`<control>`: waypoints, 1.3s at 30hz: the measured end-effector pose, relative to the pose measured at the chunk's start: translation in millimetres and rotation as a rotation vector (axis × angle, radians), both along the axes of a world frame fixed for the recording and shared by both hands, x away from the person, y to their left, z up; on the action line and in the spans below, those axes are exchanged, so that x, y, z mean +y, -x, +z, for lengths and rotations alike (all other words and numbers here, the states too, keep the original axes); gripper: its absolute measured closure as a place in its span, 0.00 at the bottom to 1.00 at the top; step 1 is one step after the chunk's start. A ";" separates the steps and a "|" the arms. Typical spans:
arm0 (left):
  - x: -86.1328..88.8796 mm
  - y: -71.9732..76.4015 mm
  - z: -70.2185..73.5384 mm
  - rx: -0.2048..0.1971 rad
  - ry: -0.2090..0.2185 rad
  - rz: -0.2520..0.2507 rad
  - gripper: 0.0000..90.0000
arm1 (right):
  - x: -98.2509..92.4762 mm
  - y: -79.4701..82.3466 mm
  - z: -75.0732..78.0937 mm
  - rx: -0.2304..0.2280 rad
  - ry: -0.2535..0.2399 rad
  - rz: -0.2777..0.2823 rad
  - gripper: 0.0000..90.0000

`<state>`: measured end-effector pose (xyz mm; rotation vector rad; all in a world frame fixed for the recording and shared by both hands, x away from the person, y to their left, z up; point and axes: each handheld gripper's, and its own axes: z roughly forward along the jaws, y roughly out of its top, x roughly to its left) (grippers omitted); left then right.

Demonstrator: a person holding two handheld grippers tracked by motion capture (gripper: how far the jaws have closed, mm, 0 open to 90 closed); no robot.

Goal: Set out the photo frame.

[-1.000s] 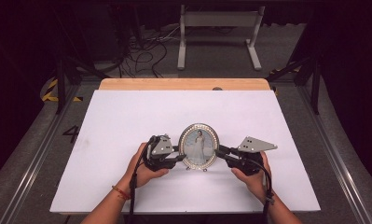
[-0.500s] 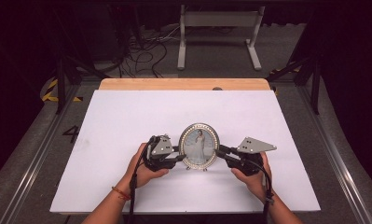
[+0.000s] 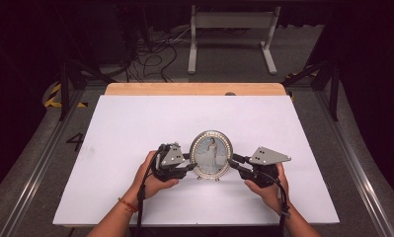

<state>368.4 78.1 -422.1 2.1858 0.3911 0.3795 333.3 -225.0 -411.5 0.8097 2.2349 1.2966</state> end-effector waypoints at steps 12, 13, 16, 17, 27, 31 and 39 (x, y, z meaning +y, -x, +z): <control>2.9 5.6 9.7 -0.023 -0.002 0.025 0.66 | -1.3 9.1 5.2 -0.013 0.058 0.003 0.77; 4.0 6.8 9.4 -0.025 -0.009 0.025 0.66 | -1.1 10.0 5.8 -0.013 0.065 0.004 0.77; 9.8 10.0 7.0 -0.025 -0.021 0.035 0.65 | -1.0 11.0 6.2 -0.013 0.082 0.008 0.74; 12.2 10.6 6.2 -0.029 -0.024 0.038 0.64 | -0.8 10.9 6.3 -0.016 0.087 0.006 0.74; 30.3 19.6 0.5 -0.039 -0.026 0.064 0.54 | 1.5 12.8 7.2 -0.017 0.098 0.008 0.70; 36.5 23.9 0.1 -0.047 -0.026 0.070 0.52 | 1.3 14.9 7.2 -0.015 0.103 0.012 0.66; 49.5 27.8 -1.6 -0.057 -0.022 0.098 0.46 | -2.0 18.7 4.8 -0.021 0.116 0.014 0.61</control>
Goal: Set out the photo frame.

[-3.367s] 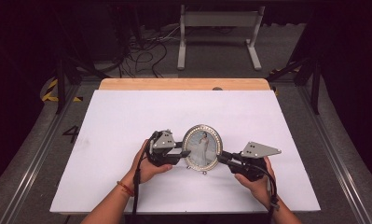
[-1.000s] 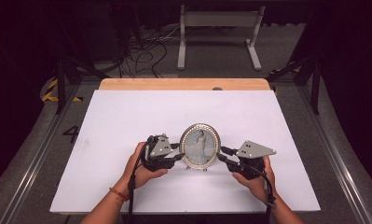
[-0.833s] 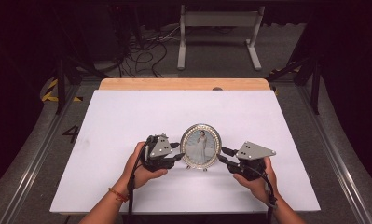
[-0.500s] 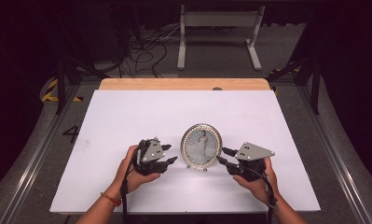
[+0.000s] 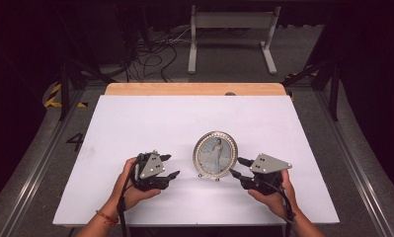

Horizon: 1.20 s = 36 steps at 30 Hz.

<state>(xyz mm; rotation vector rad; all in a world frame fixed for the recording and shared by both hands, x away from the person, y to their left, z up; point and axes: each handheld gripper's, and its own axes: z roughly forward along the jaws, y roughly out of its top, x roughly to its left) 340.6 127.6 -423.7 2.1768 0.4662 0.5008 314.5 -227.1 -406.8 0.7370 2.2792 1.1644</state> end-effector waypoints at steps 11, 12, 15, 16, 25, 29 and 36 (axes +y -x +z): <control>-5.0 -1.6 -1.5 -0.002 -0.003 -0.013 0.42 | -2.8 -11.5 -1.9 0.024 -0.076 -0.023 0.64; -4.3 -1.1 -1.4 0.001 0.002 -0.016 0.42 | -3.0 -11.0 -2.1 0.023 -0.073 -0.021 0.64; 0.5 -0.2 -2.2 0.001 0.002 -0.004 0.41 | -4.3 -8.6 -2.0 0.015 -0.054 -0.020 0.64; 2.4 -0.1 -2.3 0.004 0.000 0.000 0.40 | -4.8 -8.2 -1.6 0.016 -0.056 -0.019 0.63; 18.4 7.6 -0.4 -0.007 -0.017 0.016 0.38 | -16.6 -1.1 2.9 -0.005 -0.024 -0.033 0.60; 26.9 11.8 -0.5 -0.015 -0.021 0.027 0.36 | -20.8 2.2 0.9 -0.010 -0.002 -0.035 0.58; 38.7 17.3 -1.1 -0.010 -0.027 0.029 0.32 | -28.0 8.2 -3.1 -0.021 0.044 -0.033 0.56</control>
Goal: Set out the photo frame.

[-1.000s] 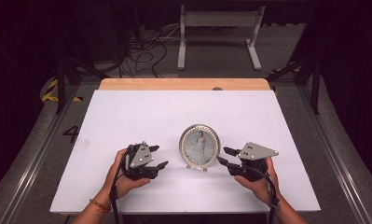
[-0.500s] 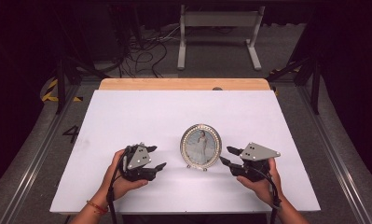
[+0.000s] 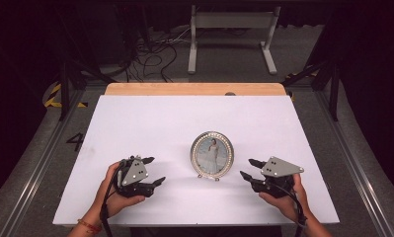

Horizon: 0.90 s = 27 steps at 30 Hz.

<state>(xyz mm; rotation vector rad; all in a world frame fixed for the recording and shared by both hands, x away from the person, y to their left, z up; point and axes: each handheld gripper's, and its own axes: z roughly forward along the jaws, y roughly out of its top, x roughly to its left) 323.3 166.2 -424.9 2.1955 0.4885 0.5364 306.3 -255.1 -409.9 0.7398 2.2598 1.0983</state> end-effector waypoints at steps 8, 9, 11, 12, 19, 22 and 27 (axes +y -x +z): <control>14.9 9.5 -4.7 0.020 0.008 0.003 0.29 | -9.0 3.1 -3.1 0.014 -0.021 -0.007 0.55; 17.1 10.9 -5.3 0.021 0.012 0.008 0.29 | -9.7 3.9 -3.5 0.015 -0.022 -0.008 0.54; 24.0 14.9 -7.6 0.025 0.014 0.022 0.28 | -10.8 5.1 -4.6 0.018 -0.016 -0.005 0.54; 26.4 16.2 -8.7 0.027 0.013 0.026 0.27 | -11.6 6.4 -5.4 0.021 -0.011 -0.005 0.53; 42.5 24.6 -20.7 0.066 -0.002 0.046 0.23 | -22.2 14.0 -9.8 0.017 0.024 -0.018 0.44; 46.7 27.9 -26.2 0.074 -0.005 0.054 0.21 | -31.3 18.6 -15.5 0.021 0.037 -0.028 0.38; 57.5 30.0 -33.5 0.077 0.068 0.110 0.11 | -47.1 25.5 -25.1 0.001 0.053 -0.059 0.22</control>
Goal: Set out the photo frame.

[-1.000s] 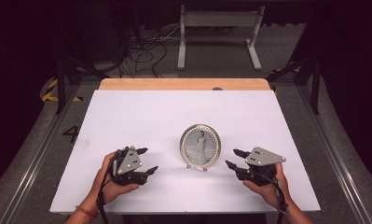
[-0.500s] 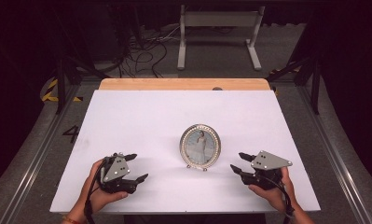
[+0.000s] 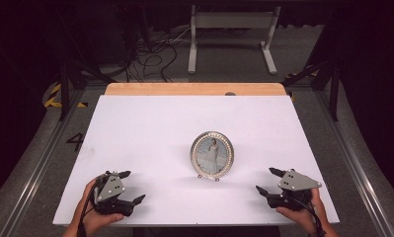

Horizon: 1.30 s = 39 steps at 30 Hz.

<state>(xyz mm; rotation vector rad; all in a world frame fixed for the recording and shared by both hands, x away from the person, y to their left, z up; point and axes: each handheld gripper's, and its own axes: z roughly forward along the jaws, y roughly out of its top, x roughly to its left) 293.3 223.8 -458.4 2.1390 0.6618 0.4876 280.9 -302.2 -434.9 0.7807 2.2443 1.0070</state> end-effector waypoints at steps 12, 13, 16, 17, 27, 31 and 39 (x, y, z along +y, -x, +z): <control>21.4 0.5 -5.4 -0.006 0.076 0.097 0.05 | -20.5 3.9 -18.1 0.013 -0.037 -0.084 0.13; 21.8 0.3 -5.4 -0.007 0.076 0.098 0.05 | -22.0 3.7 -17.2 0.009 -0.038 -0.091 0.13; 23.5 -0.1 -6.3 -0.004 0.084 0.097 0.05 | -26.4 2.4 -15.7 -0.001 -0.063 -0.122 0.13; 24.2 -0.1 -6.5 -0.001 0.083 0.097 0.05 | -27.5 2.2 -15.4 -0.008 -0.069 -0.131 0.13; 24.2 -2.1 -7.6 0.002 0.077 0.098 0.05 | -24.3 0.0 -16.7 -0.012 -0.058 -0.142 0.14; 22.6 -2.4 -8.2 0.004 0.065 0.094 0.06 | -25.3 0.2 -16.9 -0.012 -0.062 -0.143 0.14; 21.9 -3.5 -9.0 0.005 0.053 0.094 0.06 | -26.3 0.1 -15.9 -0.017 -0.071 -0.151 0.14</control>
